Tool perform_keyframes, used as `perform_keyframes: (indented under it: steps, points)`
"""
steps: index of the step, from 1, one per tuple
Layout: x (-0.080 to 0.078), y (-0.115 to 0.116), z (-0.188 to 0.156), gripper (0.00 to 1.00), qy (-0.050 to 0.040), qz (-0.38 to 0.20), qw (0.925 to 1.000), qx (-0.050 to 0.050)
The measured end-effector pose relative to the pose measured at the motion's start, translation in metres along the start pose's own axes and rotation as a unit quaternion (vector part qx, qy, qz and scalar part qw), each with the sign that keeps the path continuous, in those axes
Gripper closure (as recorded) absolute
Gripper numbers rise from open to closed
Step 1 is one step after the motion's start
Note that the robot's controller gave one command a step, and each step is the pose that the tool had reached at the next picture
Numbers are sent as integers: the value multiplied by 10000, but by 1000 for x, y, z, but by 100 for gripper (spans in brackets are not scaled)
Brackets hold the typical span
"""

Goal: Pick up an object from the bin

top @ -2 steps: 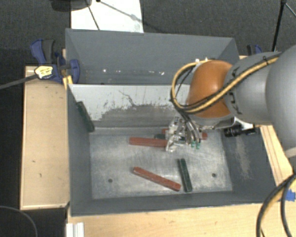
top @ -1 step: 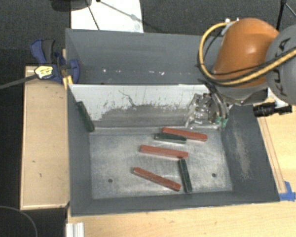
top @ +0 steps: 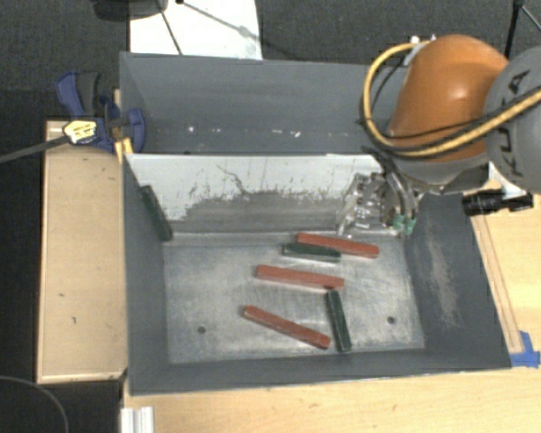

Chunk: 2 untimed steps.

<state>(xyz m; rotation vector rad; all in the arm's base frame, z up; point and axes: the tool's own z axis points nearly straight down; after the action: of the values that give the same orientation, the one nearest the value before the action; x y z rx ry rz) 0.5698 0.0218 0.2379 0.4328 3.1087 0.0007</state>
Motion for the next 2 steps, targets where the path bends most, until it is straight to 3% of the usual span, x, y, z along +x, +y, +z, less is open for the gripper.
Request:
perform_keyframes:
  steps: [1, 2]
  points:
    - [2, 9, 88, 0, 10, -144, 9999, 0]
    - [2, 9, 87, 0, 1, -145, 9999, -2]
